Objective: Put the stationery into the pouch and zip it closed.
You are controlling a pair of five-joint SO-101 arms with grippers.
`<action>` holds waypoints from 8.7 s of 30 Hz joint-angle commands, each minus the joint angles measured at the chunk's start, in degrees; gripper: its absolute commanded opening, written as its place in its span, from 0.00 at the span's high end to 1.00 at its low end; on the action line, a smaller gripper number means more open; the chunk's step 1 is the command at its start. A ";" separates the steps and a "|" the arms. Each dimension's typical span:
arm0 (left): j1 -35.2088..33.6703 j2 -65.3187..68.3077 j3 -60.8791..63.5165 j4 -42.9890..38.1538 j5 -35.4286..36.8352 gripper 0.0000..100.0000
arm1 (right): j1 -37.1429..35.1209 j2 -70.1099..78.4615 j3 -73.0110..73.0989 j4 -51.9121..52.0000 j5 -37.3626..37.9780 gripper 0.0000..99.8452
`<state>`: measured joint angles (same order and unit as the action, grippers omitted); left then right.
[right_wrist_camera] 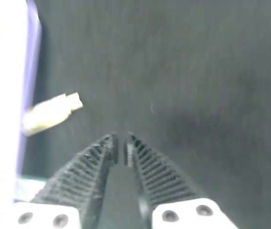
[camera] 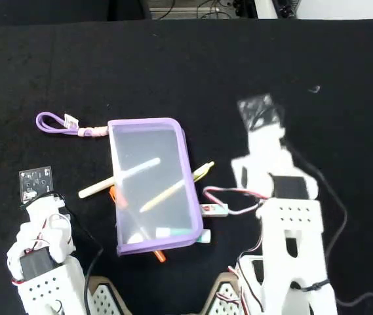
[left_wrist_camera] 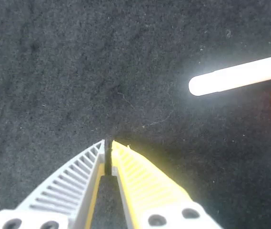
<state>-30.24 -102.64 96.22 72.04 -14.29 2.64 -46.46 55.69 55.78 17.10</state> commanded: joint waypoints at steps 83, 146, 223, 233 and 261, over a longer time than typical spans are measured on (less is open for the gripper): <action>-0.57 -0.09 1.27 0.18 0.62 0.97 | -37.45 100.88 -121.10 38.07 9.32 0.73; -0.57 -0.09 1.27 0.18 0.62 0.97 | -29.63 76.26 -150.55 12.75 10.99 0.99; -0.48 -0.09 1.27 0.18 0.62 0.97 | -10.81 92.62 -151.52 38.15 3.78 0.99; -0.48 -0.09 1.27 0.18 0.62 0.97 | 0.09 87.69 -151.43 45.36 3.78 0.99; -0.48 -0.09 1.27 0.18 0.62 0.97 | -25.41 75.65 -151.25 45.10 -1.05 0.99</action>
<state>-30.51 -102.81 96.22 72.13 -14.29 -17.23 36.18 -93.85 99.47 16.31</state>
